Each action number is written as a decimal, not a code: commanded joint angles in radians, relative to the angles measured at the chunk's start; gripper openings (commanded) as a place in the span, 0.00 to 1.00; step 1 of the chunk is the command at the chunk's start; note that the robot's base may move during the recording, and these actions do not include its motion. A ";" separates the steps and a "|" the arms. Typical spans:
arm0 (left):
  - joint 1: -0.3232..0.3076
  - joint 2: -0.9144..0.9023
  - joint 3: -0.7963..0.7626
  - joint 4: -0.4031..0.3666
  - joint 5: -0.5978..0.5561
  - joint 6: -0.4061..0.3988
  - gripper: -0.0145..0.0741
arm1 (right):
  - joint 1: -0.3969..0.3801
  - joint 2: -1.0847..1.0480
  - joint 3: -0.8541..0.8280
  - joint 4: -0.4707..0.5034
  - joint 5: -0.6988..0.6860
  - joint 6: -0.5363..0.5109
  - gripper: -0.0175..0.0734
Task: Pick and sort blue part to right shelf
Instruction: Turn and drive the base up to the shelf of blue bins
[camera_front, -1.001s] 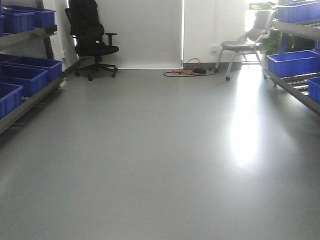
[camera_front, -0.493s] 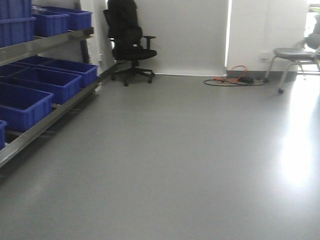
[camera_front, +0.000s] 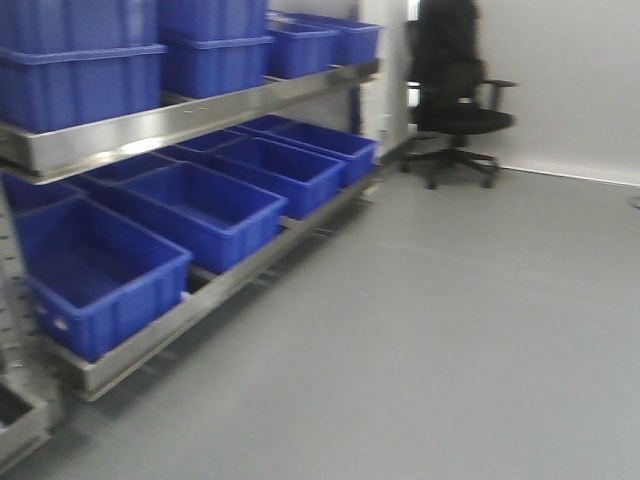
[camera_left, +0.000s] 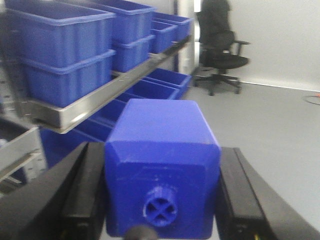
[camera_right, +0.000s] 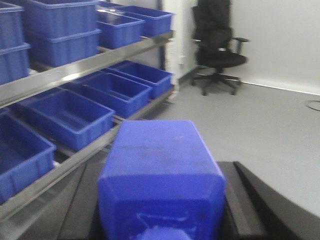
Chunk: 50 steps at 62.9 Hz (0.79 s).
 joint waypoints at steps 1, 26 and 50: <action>0.000 0.008 -0.030 -0.006 -0.092 -0.006 0.56 | -0.004 0.007 -0.030 0.000 -0.090 -0.002 0.66; 0.000 0.008 -0.030 -0.006 -0.092 -0.006 0.56 | -0.004 0.007 -0.030 0.000 -0.090 -0.002 0.66; 0.000 0.008 -0.030 -0.006 -0.092 -0.006 0.56 | -0.004 0.007 -0.030 0.000 -0.090 -0.002 0.66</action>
